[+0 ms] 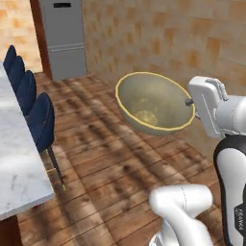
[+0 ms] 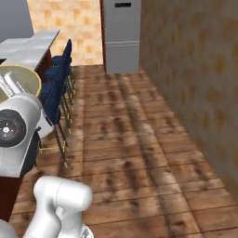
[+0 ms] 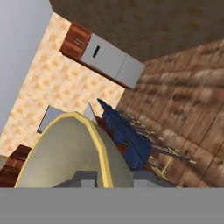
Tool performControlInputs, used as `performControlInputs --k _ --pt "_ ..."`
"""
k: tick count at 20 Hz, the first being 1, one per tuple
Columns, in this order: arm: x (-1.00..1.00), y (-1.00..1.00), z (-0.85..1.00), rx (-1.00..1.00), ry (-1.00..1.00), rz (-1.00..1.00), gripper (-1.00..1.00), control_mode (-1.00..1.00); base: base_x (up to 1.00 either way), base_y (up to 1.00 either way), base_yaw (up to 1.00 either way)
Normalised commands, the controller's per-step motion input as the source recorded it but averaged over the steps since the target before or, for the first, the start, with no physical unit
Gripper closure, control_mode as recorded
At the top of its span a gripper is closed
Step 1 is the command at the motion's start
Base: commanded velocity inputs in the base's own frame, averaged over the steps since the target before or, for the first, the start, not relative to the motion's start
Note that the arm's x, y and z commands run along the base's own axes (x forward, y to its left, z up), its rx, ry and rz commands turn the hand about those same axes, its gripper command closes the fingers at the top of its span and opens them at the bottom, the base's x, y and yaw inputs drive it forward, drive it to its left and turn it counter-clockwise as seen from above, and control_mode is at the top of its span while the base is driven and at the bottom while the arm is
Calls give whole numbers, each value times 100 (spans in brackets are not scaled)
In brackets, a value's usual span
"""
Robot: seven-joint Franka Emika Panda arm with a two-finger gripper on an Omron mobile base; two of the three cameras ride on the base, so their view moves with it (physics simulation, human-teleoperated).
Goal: Pick up the bowls from the cabinet and place each bowl in front of a stool on the dining counter.
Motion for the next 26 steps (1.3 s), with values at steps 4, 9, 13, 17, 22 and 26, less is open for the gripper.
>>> performControlInputs --k 4,9,13,17,22,26 --pt "0 0 0 0 0 0 100 100 100 -75 19" --pt "0 0 0 0 0 0 100 100 100 -18 35" --pt "0 0 0 0 0 0 100 100 100 0 36" --pt "0 0 0 0 0 0 100 100 100 0 36" --pt "0 0 0 0 0 0 100 100 100 0 44" --pt "0 0 0 0 0 0 100 100 88 3 53"
